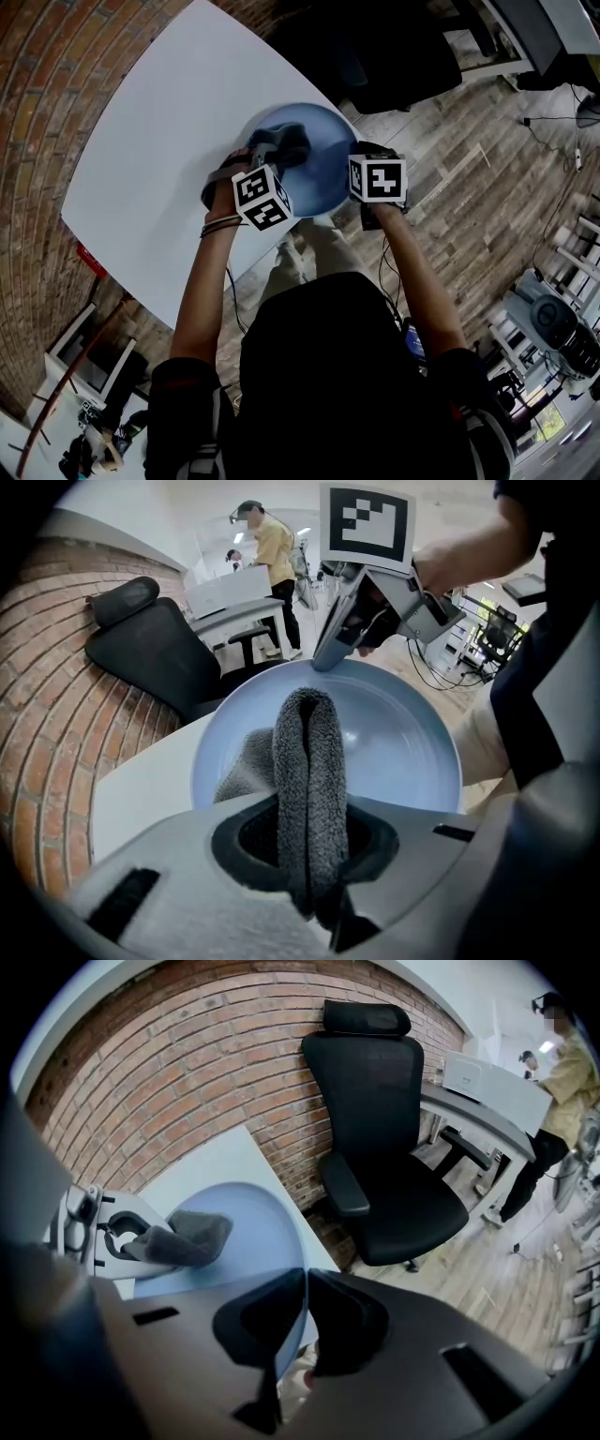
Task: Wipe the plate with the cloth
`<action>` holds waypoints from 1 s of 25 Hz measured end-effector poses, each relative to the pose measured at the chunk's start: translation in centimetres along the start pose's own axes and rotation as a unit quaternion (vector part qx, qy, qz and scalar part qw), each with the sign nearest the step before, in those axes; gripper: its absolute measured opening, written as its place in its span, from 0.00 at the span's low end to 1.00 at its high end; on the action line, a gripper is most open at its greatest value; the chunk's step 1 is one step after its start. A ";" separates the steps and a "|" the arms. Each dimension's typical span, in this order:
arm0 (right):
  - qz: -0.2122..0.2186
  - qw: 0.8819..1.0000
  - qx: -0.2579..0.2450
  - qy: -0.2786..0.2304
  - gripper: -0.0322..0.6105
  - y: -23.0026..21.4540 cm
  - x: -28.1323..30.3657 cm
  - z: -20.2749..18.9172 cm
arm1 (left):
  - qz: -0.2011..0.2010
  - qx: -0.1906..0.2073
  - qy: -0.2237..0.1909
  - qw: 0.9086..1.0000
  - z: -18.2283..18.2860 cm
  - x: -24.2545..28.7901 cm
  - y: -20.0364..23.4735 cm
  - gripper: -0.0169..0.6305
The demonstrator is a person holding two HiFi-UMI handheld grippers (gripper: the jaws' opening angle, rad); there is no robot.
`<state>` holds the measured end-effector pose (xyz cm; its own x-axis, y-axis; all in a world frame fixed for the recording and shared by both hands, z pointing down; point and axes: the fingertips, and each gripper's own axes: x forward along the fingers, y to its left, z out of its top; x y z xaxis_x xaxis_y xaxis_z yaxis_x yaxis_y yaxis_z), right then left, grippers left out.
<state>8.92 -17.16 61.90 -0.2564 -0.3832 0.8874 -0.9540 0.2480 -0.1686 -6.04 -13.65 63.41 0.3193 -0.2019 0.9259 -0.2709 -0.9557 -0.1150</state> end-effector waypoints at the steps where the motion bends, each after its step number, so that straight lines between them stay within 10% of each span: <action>1: -0.001 1.000 0.000 0.001 0.10 0.0 0.0 0.0 | -0.002 0.005 0.002 1.000 -0.2 -0.1 -0.2 0.12; 25: -0.008 1.000 0.014 0.011 0.10 -0.3 -0.1 -0.3 | -0.082 0.043 0.018 0.995 -0.5 -0.9 -6.4 0.12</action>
<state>9.31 -16.92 61.98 -0.2385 -0.3671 0.8991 -0.9620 0.2162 -0.1669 -5.07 -7.27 63.52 0.3191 -0.0346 0.9471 -0.1377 -0.9904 0.0102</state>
